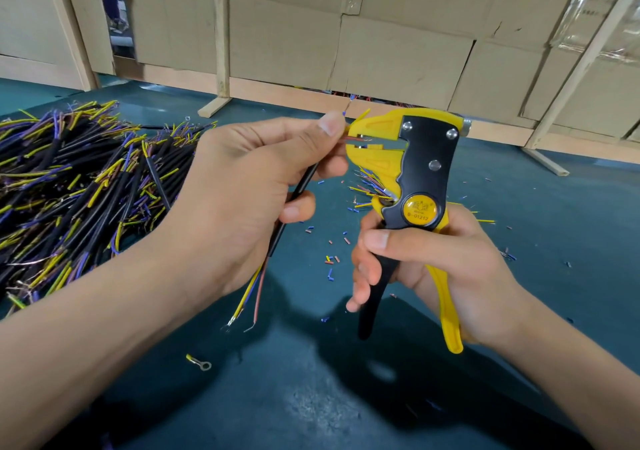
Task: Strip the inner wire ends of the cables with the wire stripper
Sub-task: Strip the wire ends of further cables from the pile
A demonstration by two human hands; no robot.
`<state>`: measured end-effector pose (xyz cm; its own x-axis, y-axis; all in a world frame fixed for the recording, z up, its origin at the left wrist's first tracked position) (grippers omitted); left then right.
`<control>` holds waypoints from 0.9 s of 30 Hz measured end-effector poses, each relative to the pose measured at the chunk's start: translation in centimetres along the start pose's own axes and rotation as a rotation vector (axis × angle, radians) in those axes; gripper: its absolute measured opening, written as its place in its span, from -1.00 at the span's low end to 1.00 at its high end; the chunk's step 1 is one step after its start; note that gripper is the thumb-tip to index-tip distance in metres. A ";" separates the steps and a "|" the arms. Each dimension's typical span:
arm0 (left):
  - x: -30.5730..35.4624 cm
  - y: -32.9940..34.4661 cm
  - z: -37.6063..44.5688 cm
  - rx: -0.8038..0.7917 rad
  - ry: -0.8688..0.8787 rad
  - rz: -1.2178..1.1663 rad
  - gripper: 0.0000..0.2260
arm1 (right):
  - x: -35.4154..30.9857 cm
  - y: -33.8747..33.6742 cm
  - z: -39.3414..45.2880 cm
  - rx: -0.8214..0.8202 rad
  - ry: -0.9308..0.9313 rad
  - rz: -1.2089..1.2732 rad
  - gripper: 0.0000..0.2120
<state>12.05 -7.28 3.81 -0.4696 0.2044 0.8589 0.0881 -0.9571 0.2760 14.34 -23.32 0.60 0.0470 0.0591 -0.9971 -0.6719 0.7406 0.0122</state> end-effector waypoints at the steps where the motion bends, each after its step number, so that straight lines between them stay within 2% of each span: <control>1: 0.0 0.0 0.0 -0.002 -0.004 0.000 -0.83 | 0.0 0.1 0.0 -0.010 0.003 0.016 -0.90; 6: -0.1 0.3 -0.2 -0.022 -0.025 -0.047 -0.83 | -0.1 0.3 -0.1 -0.001 -0.026 0.060 -0.82; 10: -0.3 0.4 -0.2 -0.011 -0.049 -0.101 -0.87 | -0.1 0.5 -0.1 0.000 -0.038 0.080 -0.87; 13: -0.3 0.5 -0.2 -0.016 -0.026 -0.093 -0.87 | -0.1 0.6 -0.1 -0.005 -0.036 0.093 -0.92; 27: 0.3 -0.1 0.2 -0.038 0.147 0.038 -0.85 | -0.1 0.3 0.0 -0.012 -0.049 0.067 -0.89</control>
<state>12.08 -7.13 4.10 -0.5905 0.1383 0.7951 0.0764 -0.9712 0.2257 14.16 -23.13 0.71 0.0378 0.1415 -0.9892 -0.6836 0.7258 0.0777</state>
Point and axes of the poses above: each hand's wrist, its own z-axis towards the middle knuckle, its own y-axis out of the palm, x = y × z, the point moved 5 cm from there along z, towards the middle knuckle, and after that the axes turned 9 degrees about y, right-handed, at the moved point
